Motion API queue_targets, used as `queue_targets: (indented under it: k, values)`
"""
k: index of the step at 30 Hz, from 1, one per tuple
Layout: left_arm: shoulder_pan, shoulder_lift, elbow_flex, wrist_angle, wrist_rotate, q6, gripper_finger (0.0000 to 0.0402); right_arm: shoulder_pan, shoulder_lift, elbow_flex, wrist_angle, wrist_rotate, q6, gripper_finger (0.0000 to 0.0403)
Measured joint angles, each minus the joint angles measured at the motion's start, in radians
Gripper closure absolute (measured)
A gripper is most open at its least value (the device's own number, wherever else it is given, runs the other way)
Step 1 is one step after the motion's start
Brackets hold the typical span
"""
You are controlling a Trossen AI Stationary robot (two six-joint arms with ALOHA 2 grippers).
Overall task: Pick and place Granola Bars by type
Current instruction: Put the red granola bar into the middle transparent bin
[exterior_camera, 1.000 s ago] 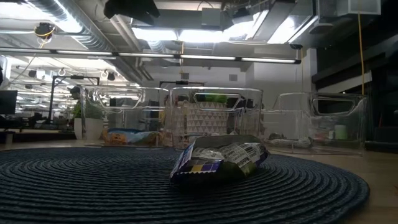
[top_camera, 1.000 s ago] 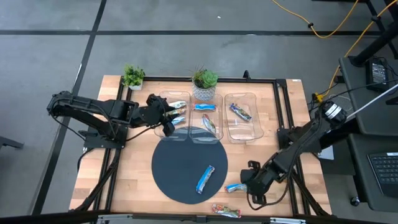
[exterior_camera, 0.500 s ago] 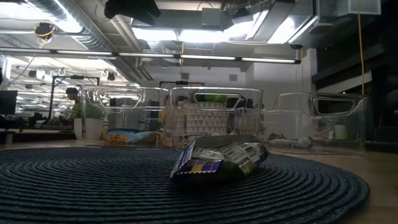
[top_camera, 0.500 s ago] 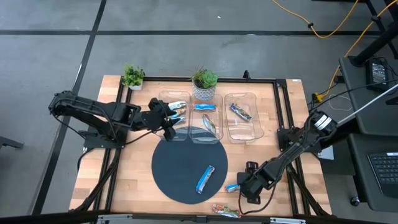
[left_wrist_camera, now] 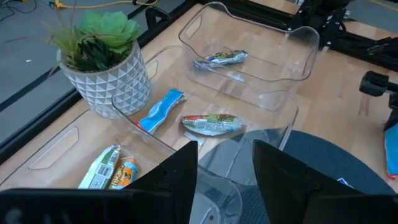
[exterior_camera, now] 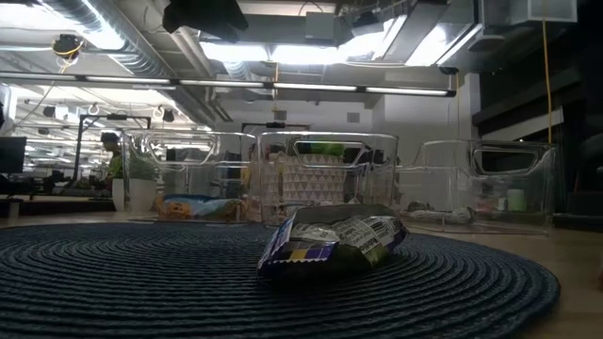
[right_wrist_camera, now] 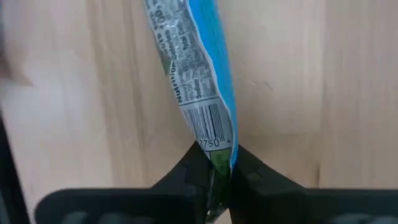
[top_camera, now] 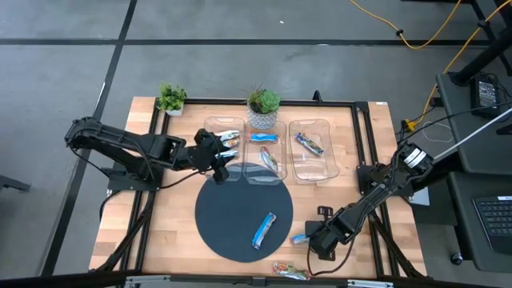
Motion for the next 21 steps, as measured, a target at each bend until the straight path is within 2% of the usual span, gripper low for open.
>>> queue_targets:
  k: [5, 9, 12, 15, 21]
  values:
    - [0.000, 0.002, 0.000, 0.000, 0.000, 0.000, 0.0256, 0.000, -0.003, 0.038, -0.064, 0.000, 0.005, 0.0367]
    - [0.000, 0.002, 0.000, 0.000, 0.000, -0.005, 0.0256, 0.000, -0.004, 0.101, -0.230, 0.022, 0.004, 0.0338]
    - [0.000, 0.002, 0.000, 0.000, -0.003, -0.009, 0.0256, 0.000, -0.028, 0.142, -0.331, 0.060, -0.001, 0.0347]
    - [0.000, 0.002, 0.000, 0.001, -0.008, -0.018, 0.0256, 0.000, -0.083, 0.159, -0.379, 0.112, 0.006, 0.0371]
    - [0.000, 0.002, 0.000, 0.028, -0.010, -0.017, 0.0256, 0.000, -0.250, 0.163, -0.432, 0.230, 0.096, 0.0372]
